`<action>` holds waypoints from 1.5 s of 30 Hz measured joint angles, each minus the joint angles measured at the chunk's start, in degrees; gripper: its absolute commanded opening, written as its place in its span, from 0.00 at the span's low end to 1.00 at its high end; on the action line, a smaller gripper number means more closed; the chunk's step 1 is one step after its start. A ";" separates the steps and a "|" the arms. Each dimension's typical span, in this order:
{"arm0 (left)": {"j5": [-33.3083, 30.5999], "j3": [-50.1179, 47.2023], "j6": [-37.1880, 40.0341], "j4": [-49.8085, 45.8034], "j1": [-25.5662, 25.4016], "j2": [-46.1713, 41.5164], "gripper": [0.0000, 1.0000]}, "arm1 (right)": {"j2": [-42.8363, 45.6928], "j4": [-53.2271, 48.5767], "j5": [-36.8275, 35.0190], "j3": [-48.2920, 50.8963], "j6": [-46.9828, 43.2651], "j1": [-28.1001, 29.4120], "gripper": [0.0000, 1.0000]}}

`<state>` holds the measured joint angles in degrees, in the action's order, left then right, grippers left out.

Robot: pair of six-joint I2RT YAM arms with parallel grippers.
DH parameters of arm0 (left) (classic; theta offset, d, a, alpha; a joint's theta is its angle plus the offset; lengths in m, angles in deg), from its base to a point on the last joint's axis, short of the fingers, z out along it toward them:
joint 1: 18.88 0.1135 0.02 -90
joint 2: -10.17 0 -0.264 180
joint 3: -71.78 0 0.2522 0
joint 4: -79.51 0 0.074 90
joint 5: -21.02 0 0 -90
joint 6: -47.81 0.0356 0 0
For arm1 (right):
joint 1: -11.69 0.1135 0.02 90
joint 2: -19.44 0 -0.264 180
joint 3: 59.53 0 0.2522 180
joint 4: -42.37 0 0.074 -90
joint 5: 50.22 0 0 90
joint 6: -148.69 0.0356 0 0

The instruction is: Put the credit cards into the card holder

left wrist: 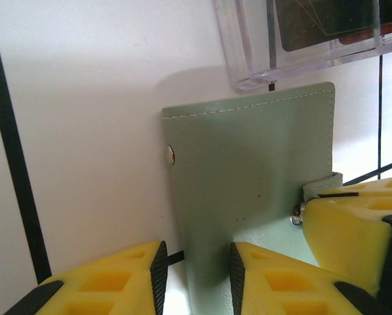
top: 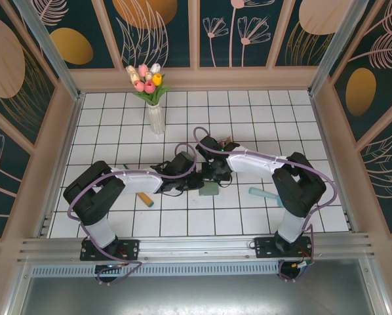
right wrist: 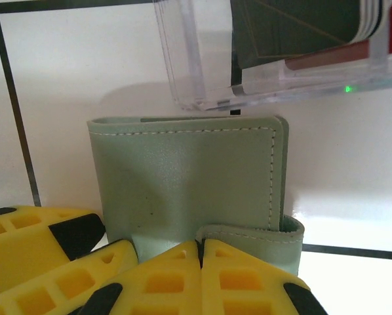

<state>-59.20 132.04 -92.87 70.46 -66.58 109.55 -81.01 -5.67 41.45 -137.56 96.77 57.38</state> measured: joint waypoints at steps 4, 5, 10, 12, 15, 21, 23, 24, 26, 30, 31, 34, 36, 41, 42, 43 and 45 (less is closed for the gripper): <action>0.02 0.00 0.00 0.00 0.00 0.02 0.33 | 0.00 0.87 0.59 0.46 -0.15 -0.39 0.00; 0.02 0.00 0.00 0.00 0.00 0.04 0.33 | 0.00 0.96 0.63 0.55 -0.24 -0.39 0.00; 0.02 0.11 0.00 0.00 0.00 0.24 0.32 | 0.20 3.04 1.25 1.88 -0.26 -0.63 0.00; 0.04 0.13 0.00 0.02 0.00 0.28 0.32 | 0.35 4.52 1.49 2.95 -0.22 -0.87 0.00; 0.02 0.13 0.00 0.02 0.00 0.28 0.32 | 0.46 6.58 1.51 4.52 -0.04 -0.87 0.00; 0.00 0.15 0.00 -0.04 0.00 0.31 0.32 | 1.81 10.95 1.88 7.82 1.16 -0.85 0.00; 0.00 0.15 0.00 -0.04 0.00 0.31 0.32 | 2.64 12.66 1.86 9.25 1.57 -0.85 0.00; 0.02 0.15 0.00 -0.04 0.00 0.31 0.32 | 3.08 13.60 1.86 10.01 1.88 -0.85 0.00; 0.02 0.15 0.00 -0.04 0.00 0.31 0.32 | 4.04 15.93 1.95 11.80 2.73 -0.85 0.00; 0.00 0.17 0.00 -0.04 0.00 0.31 0.31 | 6.34 21.99 2.82 16.26 4.48 -1.16 0.00; 0.00 0.17 0.00 -0.04 0.00 0.31 0.31 | 6.84 23.56 3.06 17.35 4.92 -1.27 0.00; 0.00 0.17 -0.02 -0.04 0.00 0.31 0.31 | 8.37 29.38 5.16 21.35 6.25 -2.16 0.00; -0.02 0.22 -0.02 -0.22 0.00 0.31 0.31 | 8.96 33.35 6.80 23.69 7.34 -2.89 0.00; -0.15 0.35 -0.07 -0.50 0.00 0.31 0.31 | 9.86 38.75 6.80 26.93 9.20 -2.67 0.00; -0.22 0.44 -0.07 -0.68 0.00 0.31 0.31 | 9.94 39.58 6.47 27.43 9.70 -2.49 0.00; -0.24 0.55 -0.07 -0.87 0.00 0.31 0.31 | 9.97 39.91 5.84 27.56 10.14 -2.10 0.00; -0.28 0.79 -0.13 -1.40 0.00 0.31 0.31 | 9.97 40.06 3.98 27.58 10.69 -1.07 0.00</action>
<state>-59.49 132.83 -93.00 69.06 -66.58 109.85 -71.04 34.39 45.43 -109.98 107.46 56.31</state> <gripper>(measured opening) 0.308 0.057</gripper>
